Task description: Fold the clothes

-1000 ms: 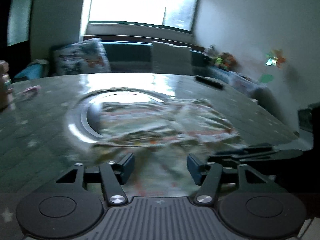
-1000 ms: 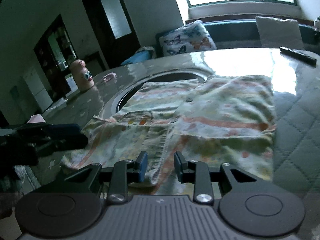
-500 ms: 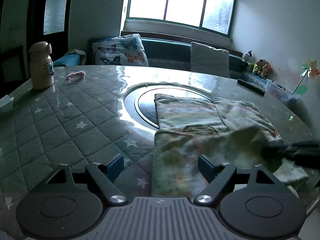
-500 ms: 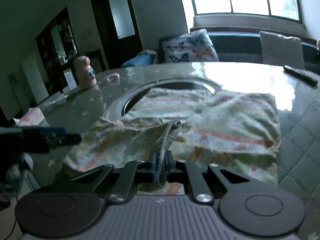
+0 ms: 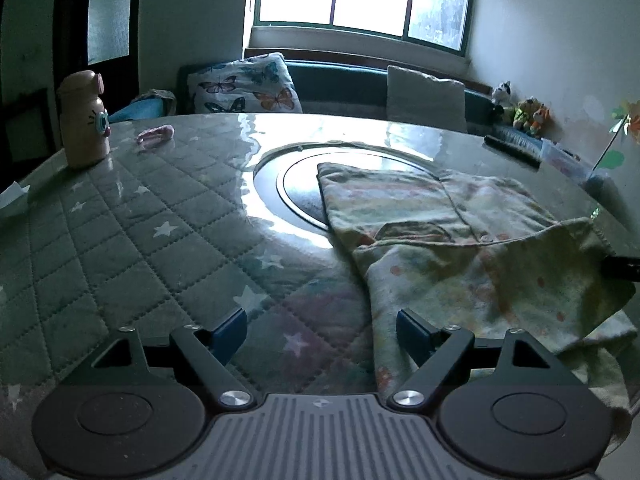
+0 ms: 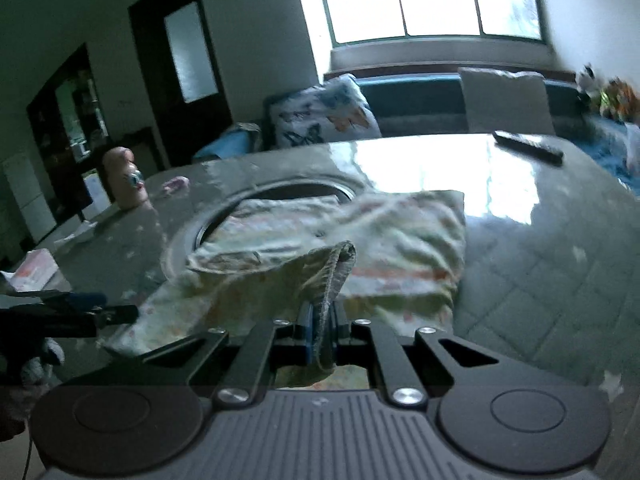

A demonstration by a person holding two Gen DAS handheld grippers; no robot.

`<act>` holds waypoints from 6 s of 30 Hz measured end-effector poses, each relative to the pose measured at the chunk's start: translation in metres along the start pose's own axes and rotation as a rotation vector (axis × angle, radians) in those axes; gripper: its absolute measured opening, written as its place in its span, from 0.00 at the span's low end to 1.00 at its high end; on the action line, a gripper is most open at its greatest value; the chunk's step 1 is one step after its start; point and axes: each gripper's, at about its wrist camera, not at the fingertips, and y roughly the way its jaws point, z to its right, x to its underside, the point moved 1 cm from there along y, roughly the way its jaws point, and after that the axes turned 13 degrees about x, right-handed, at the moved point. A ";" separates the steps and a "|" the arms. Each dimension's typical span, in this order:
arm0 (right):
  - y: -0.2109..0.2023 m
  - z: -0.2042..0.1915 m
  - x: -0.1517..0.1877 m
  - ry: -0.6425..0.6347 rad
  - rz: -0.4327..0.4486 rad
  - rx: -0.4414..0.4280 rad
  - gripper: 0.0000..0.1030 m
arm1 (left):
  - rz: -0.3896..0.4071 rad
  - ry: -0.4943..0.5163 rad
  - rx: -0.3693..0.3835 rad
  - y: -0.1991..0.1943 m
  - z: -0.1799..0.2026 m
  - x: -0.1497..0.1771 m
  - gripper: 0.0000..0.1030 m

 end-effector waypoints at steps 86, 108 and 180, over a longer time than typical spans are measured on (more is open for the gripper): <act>-0.029 0.022 0.033 -0.278 -0.012 -0.017 0.41 | 0.006 0.819 0.363 -0.006 0.122 0.057 0.55; -0.042 0.010 0.050 -0.466 0.030 -0.082 0.51 | 0.064 0.548 0.448 0.003 0.113 0.001 0.09; 0.023 0.000 -0.063 -0.326 -0.009 -0.169 0.17 | -0.119 0.457 0.272 0.046 0.048 -0.044 0.11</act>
